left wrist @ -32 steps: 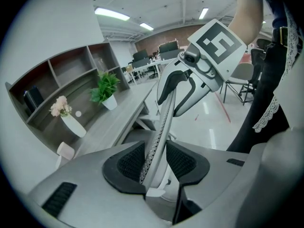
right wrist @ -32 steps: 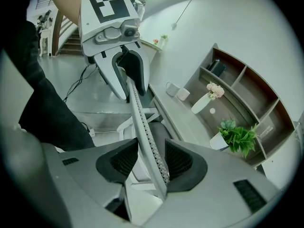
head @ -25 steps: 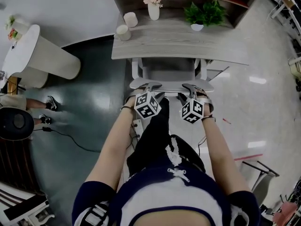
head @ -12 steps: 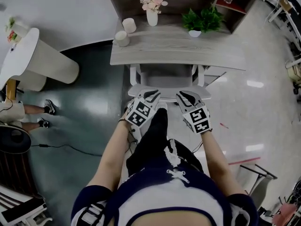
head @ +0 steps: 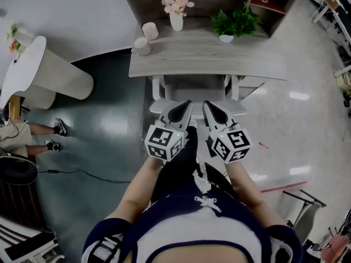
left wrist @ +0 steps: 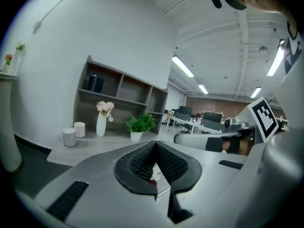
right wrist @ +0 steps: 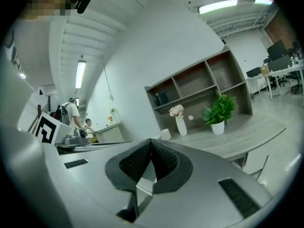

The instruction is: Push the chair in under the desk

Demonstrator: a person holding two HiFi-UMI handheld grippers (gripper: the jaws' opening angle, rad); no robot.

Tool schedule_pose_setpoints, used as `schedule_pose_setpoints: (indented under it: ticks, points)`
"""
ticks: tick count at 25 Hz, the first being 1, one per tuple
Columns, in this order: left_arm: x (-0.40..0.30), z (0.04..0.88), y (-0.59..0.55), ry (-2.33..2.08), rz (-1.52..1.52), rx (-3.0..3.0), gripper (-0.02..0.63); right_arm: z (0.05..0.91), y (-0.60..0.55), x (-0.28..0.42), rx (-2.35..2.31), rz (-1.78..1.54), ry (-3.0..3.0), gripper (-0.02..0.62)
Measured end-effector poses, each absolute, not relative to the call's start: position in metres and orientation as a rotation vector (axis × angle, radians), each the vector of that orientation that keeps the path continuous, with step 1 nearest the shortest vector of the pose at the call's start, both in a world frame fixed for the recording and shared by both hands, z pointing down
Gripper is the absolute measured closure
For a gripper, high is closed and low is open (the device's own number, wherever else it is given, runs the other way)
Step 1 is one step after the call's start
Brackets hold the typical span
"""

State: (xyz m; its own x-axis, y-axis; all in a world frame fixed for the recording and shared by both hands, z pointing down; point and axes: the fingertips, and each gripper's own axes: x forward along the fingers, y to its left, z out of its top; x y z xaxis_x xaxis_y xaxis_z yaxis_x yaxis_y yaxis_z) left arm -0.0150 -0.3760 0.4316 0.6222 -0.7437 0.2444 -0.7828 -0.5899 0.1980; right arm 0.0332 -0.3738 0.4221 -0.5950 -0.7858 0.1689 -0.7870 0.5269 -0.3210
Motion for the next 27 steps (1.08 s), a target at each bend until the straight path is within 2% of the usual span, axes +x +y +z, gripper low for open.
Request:
schedule_pose_setpoints:
  ticks: [27]
  points:
    - [-0.021,0.424,-0.327,-1.234,0.187,2.616,0.597,0.421,-0.33,0.018,1.403,0.517,-2.727,0.586]
